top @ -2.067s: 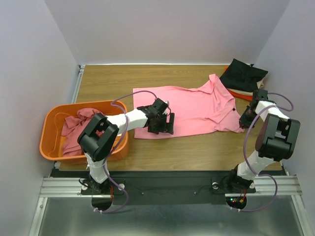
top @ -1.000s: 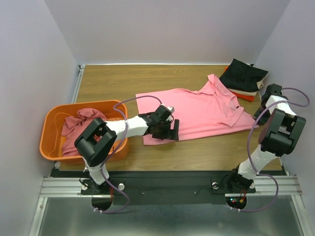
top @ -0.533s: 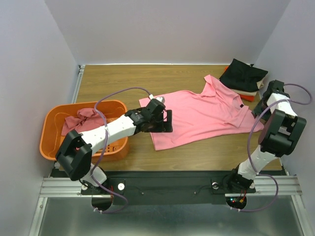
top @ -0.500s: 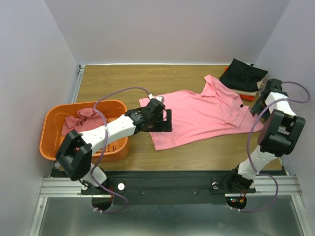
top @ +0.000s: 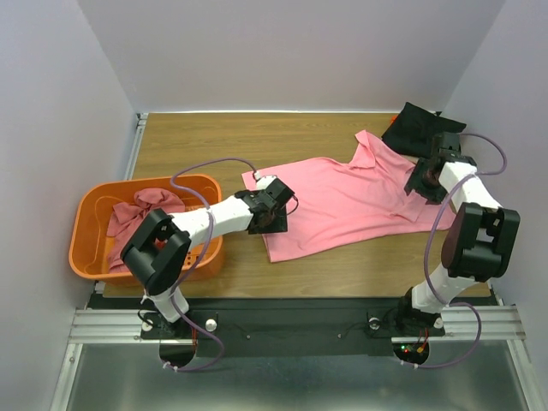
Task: Fold and stack the t-shirts
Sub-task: Fold the tshirt
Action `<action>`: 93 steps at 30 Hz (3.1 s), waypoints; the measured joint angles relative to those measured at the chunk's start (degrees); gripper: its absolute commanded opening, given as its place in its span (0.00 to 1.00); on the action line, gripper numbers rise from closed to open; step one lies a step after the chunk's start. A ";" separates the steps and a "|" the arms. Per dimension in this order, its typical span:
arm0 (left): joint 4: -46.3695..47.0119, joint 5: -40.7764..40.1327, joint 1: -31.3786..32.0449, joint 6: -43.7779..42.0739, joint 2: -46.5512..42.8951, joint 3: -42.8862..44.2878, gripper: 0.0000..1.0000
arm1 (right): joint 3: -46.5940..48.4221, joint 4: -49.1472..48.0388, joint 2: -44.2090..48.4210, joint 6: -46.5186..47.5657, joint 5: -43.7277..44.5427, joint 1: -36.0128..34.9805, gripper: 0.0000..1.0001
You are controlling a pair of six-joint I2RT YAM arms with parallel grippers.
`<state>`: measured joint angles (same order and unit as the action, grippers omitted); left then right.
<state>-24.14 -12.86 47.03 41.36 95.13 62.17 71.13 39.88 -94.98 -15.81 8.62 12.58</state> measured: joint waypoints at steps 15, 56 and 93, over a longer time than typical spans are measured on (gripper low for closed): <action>0.11 -3.21 -0.28 -0.83 6.32 2.49 0.44 | -2.99 -1.29 1.03 -0.24 -4.39 -0.24 0.66; -6.05 -5.25 -0.28 5.01 2.93 0.85 0.09 | -3.63 -1.66 -0.04 -0.46 -3.78 -0.26 0.66; -7.80 -7.28 -0.55 7.52 1.62 -1.62 0.43 | -1.86 -2.73 -10.49 -0.87 -2.51 -0.26 0.67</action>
<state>-31.94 -20.14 46.48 48.88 96.75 60.55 69.28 37.15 -105.47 -16.69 6.11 12.32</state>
